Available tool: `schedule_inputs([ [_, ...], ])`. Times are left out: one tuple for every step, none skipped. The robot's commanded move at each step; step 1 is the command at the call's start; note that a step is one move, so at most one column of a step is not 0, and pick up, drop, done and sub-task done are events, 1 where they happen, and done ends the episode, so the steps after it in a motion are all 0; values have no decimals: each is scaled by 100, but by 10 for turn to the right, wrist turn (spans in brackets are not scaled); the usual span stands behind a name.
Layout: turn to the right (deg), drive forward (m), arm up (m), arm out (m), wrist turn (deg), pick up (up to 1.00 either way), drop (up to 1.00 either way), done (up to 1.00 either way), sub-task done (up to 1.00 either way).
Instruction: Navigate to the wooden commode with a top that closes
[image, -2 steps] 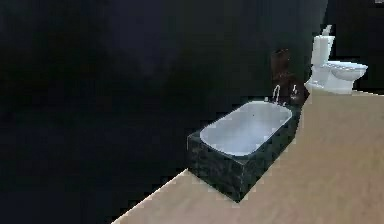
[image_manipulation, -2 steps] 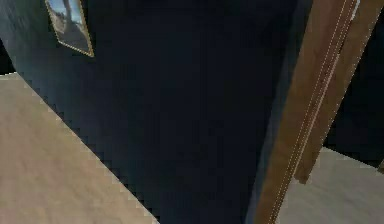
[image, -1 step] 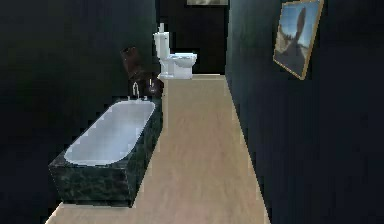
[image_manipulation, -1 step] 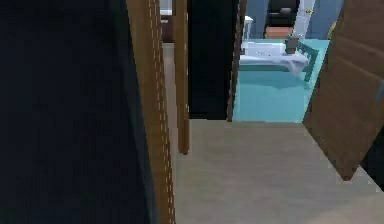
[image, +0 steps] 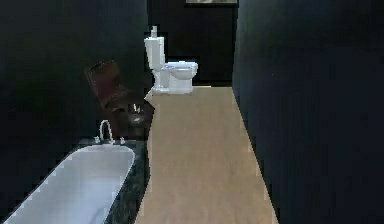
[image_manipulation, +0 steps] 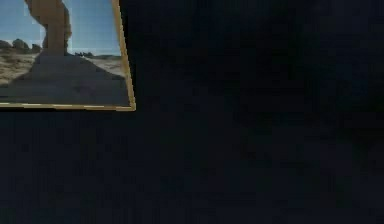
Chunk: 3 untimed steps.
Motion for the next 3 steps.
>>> schedule_inputs([
  [0, 100, 0, 0, 0, 0, 0, 0, 0],
  [0, 35, 0, 0, 0, 0, 0, 0, 0],
  [-390, 0, 0, 0, 0, 0, 0, 0, 0],
])
